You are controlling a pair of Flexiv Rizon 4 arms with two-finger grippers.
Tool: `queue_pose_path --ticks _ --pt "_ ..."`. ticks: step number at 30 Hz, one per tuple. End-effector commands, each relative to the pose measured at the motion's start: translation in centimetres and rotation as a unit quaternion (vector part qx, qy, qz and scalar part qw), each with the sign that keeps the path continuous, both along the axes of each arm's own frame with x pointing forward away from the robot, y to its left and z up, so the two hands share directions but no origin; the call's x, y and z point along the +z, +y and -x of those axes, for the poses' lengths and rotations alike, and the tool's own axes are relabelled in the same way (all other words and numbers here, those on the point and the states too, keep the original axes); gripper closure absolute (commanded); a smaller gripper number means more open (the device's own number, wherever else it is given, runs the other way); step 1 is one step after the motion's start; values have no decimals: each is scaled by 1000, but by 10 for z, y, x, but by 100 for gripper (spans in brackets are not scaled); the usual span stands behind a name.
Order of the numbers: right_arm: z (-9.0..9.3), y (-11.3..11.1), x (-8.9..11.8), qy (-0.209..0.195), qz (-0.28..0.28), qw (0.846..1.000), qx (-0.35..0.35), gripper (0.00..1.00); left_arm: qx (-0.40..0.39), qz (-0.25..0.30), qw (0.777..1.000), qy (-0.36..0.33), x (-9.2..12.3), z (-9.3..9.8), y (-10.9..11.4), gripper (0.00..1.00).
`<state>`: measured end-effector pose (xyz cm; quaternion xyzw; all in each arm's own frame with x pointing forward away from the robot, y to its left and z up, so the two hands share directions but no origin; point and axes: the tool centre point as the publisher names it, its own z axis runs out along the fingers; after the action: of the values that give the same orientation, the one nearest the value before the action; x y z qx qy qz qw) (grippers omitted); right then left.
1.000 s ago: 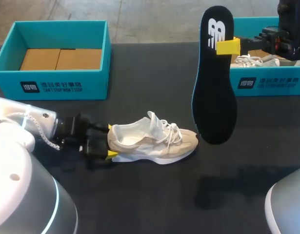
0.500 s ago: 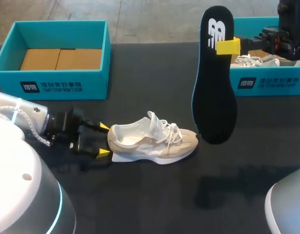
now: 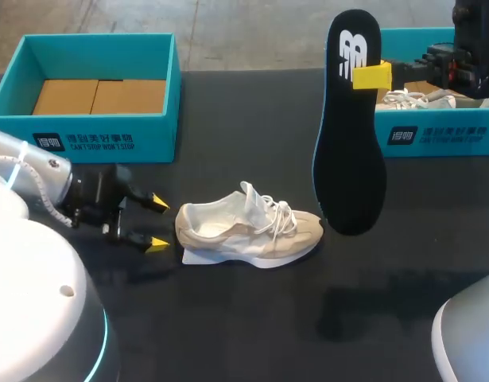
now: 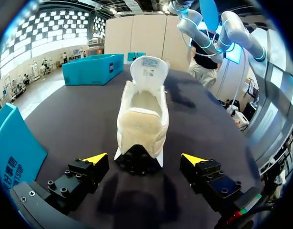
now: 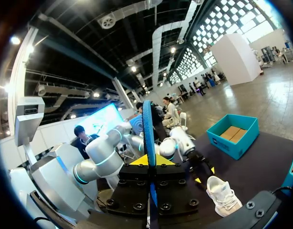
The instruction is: Take the shoe out of the shoebox, open the shoe tongue, remove and reinsert the insole, then place the shoe into the shoebox
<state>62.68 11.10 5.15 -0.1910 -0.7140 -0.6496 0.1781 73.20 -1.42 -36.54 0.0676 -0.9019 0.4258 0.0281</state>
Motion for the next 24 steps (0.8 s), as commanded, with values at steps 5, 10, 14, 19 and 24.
queue_pose_path --ticks 5,10,14,19,24 --pt "-2 2 0 0 1 1000 1 100 -19 -63 998 18 24 -2 15 0" --pt "-2 2 0 0 1 1000 1 100 -35 -108 993 13 38 -8 12 0" --pt "-2 2 0 0 1 1000 1 100 -48 -145 988 11 46 -13 6 0" --pt "-2 2 0 0 1 1000 1 100 -69 -185 980 20 53 -16 -2 0" --pt "-2 2 0 0 1 1000 1 100 -83 -229 970 14 57 -14 -9 0"
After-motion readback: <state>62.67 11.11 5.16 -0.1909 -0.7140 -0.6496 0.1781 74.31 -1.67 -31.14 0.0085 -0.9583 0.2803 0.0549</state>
